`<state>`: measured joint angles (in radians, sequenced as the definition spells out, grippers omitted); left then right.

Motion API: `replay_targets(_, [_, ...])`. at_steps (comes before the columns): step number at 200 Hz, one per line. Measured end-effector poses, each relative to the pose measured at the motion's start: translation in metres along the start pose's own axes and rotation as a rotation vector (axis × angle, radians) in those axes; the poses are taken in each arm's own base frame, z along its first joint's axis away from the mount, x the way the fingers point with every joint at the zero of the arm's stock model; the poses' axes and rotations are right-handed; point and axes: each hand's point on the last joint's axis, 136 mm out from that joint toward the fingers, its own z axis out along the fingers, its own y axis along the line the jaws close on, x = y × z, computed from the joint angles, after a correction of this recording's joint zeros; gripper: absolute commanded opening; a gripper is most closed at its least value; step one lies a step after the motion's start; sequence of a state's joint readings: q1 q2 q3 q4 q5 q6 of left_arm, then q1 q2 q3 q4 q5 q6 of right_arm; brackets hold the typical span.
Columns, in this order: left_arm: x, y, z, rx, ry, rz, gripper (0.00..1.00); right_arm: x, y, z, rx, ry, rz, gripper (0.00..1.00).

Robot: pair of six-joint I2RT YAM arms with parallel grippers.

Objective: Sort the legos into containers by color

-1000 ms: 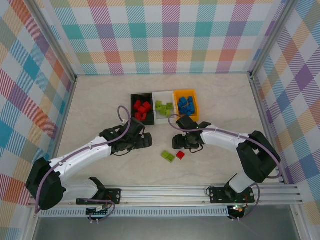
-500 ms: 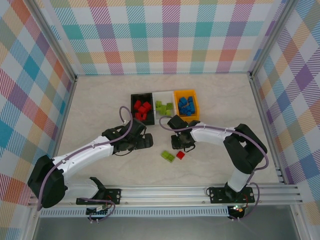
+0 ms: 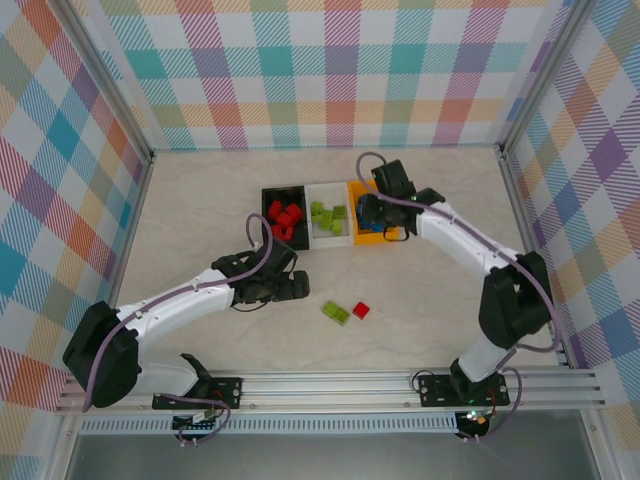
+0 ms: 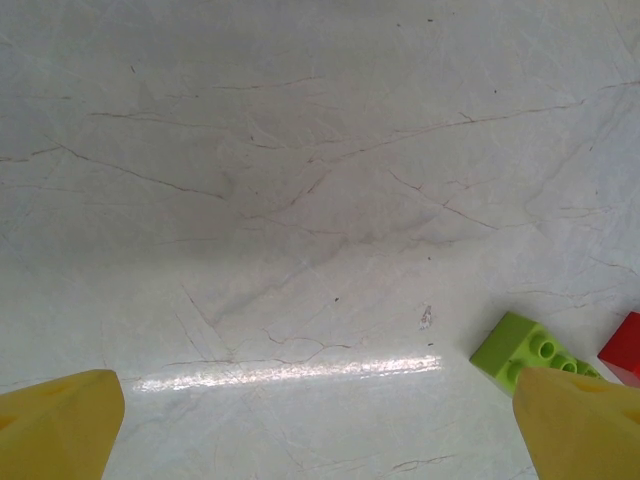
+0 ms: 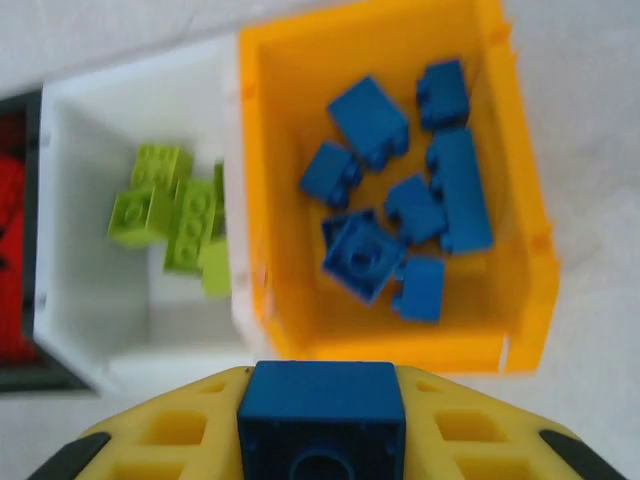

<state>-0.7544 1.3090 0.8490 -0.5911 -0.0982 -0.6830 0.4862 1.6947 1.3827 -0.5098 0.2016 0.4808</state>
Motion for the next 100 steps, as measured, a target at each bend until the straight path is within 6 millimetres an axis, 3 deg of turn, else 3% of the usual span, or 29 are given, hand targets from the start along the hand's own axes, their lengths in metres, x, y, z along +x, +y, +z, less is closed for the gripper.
replay_targets(17, [0.000,-0.001,0.000,0.004,0.001,0.002,1.00,-0.017,-0.003,0.027,0.028,0.007,0.014,0.40])
replay_targets(30, [0.000,-0.002,-0.001,0.006,0.001,0.003,1.00,-0.024,-0.003,0.050,0.043,0.028,0.011,0.54])
replay_targets(39, [0.000,-0.003,-0.001,0.008,0.000,0.003,1.00,-0.026,-0.004,0.064,0.051,0.043,0.013,0.62])
replay_targets(55, [0.000,-0.002,-0.002,0.005,-0.001,0.003,1.00,-0.022,-0.007,0.079,0.059,0.073,0.001,0.67])
replay_targets(78, [-0.002,-0.001,-0.006,0.001,-0.012,0.002,1.00,-0.014,-0.004,0.074,0.035,0.091,-0.014,0.68])
replay_targets(100, [-0.008,0.005,-0.017,-0.022,-0.051,0.000,1.00,0.010,0.005,0.043,-0.017,0.096,-0.050,0.70])
